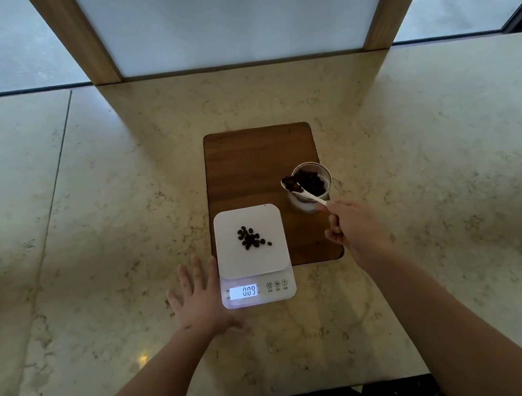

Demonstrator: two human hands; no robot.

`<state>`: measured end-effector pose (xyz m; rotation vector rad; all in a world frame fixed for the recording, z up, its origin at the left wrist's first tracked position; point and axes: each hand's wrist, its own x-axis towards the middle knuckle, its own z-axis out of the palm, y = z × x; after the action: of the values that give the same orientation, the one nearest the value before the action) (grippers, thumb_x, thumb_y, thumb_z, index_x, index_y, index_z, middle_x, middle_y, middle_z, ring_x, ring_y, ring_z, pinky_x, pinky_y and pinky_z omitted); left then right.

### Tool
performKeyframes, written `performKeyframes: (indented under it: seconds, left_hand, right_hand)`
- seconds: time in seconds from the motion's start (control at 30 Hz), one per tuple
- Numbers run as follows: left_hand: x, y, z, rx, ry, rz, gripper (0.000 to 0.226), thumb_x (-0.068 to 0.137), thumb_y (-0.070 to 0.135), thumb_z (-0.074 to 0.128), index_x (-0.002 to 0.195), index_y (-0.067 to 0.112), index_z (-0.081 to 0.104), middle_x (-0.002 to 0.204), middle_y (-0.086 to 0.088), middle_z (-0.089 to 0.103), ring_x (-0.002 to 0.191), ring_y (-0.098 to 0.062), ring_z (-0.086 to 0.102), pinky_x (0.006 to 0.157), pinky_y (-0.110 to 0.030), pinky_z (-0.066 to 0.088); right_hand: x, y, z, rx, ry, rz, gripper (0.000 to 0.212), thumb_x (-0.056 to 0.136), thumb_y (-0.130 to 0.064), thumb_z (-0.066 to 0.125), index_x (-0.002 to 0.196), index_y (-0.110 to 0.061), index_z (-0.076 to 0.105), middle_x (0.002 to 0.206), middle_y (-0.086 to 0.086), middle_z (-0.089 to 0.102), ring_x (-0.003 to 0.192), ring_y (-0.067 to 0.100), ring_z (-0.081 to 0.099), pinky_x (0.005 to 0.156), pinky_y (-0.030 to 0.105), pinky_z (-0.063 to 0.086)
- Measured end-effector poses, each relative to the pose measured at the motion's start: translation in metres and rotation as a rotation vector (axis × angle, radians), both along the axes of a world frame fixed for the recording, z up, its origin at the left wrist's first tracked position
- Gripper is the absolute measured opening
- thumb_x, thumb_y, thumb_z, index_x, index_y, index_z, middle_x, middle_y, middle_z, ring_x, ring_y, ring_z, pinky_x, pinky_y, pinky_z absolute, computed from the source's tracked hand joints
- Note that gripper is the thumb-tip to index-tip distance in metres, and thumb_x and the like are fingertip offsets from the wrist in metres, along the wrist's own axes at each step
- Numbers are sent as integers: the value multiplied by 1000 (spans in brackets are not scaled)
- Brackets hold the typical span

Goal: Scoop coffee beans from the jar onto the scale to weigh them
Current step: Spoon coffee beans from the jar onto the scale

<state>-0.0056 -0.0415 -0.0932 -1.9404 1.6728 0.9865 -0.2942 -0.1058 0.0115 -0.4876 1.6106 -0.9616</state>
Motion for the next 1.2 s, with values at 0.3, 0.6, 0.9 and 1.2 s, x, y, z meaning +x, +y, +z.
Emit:
performKeyframes:
  seconds: [0.3, 0.6, 0.9, 1.2]
  left_hand:
    - [1, 1, 1, 0, 15, -9, 165, 39, 92, 73, 136, 39, -51, 141, -2, -60, 130, -32, -56, 110, -71, -18]
    - [-2, 1, 11, -9, 14, -16, 163, 42, 87, 76, 122, 41, -58, 148, -6, -53, 133, -35, -52, 110, -71, -17]
    - [-1, 2, 4, -15, 11, -7, 166, 39, 89, 75, 129, 38, -55, 146, -4, -55, 124, -30, -60, 108, -71, -20]
    - [0, 3, 3, -20, 12, -1, 166, 41, 86, 78, 128, 40, -56, 141, 0, -60, 129, -30, -58, 107, -70, -23]
  right_hand:
    - [15, 7, -8, 60, 21, 80, 27, 102, -21, 48, 97, -12, 73, 56, -4, 48, 49, 7, 43, 56, 26, 51]
    - [30, 18, -27, 88, 42, 115, 27, 99, -20, 51, 90, -13, 75, 53, -4, 47, 45, 6, 43, 54, 27, 52]
    - [41, 29, -34, 97, 55, 162, 28, 100, -17, 50, 90, -9, 75, 53, -4, 47, 45, 8, 43, 54, 28, 50]
    - [44, 31, -43, 89, 87, 191, 30, 100, -19, 49, 87, -14, 76, 52, -5, 48, 46, 7, 44, 52, 27, 49]
